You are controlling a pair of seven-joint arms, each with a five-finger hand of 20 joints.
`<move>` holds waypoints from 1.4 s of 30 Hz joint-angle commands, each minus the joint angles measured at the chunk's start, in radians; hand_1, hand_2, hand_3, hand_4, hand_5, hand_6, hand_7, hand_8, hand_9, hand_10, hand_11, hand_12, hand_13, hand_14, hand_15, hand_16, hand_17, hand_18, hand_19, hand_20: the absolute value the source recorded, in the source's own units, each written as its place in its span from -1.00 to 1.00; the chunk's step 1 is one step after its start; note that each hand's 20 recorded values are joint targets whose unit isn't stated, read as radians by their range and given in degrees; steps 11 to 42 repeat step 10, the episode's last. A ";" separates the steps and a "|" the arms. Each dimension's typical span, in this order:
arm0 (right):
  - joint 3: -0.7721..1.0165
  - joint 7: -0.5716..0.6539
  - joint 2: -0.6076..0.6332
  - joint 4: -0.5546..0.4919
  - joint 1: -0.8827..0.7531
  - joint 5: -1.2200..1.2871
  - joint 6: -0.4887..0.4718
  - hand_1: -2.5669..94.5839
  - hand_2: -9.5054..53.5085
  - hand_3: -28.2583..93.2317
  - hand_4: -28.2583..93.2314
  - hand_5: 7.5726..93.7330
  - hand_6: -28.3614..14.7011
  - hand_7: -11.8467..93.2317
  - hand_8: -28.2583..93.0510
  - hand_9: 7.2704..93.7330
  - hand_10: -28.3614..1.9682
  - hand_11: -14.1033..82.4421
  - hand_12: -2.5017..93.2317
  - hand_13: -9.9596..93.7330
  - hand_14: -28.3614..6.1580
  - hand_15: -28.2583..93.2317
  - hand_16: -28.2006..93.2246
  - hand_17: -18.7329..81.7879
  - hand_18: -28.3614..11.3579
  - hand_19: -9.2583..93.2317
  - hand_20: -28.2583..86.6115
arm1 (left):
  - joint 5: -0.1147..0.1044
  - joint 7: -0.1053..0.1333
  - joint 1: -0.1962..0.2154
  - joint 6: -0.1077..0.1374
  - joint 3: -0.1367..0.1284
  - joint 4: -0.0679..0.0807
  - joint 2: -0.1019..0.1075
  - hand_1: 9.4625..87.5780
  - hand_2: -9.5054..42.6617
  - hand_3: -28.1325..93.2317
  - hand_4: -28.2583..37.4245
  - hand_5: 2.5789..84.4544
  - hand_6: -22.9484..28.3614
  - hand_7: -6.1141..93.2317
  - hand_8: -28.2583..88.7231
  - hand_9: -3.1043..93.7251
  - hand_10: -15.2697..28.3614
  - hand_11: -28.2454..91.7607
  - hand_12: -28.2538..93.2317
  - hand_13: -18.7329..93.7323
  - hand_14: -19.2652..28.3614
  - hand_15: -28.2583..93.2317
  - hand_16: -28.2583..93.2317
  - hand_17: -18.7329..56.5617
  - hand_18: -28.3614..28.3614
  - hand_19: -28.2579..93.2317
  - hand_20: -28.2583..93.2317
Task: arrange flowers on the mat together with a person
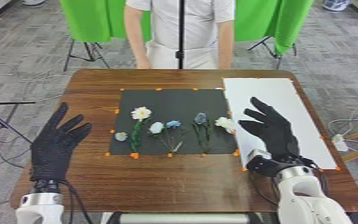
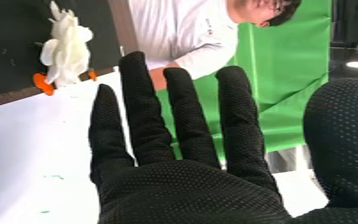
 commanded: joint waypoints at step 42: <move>-0.041 0.011 0.013 0.001 0.032 0.005 0.056 -0.60 -0.39 0.69 -0.98 -0.17 0.49 -0.52 -0.75 -0.15 -0.09 -0.53 -0.64 -0.10 -0.46 0.02 -0.29 -0.56 -0.71 0.00 -0.19 | -0.002 -0.011 0.008 0.007 0.007 -0.003 -0.005 -0.68 -0.30 0.68 -0.97 -0.31 0.08 -0.66 -0.67 -0.21 0.51 -0.17 -0.35 -0.11 0.84 0.23 -0.66 -0.43 1.00 0.75 -0.96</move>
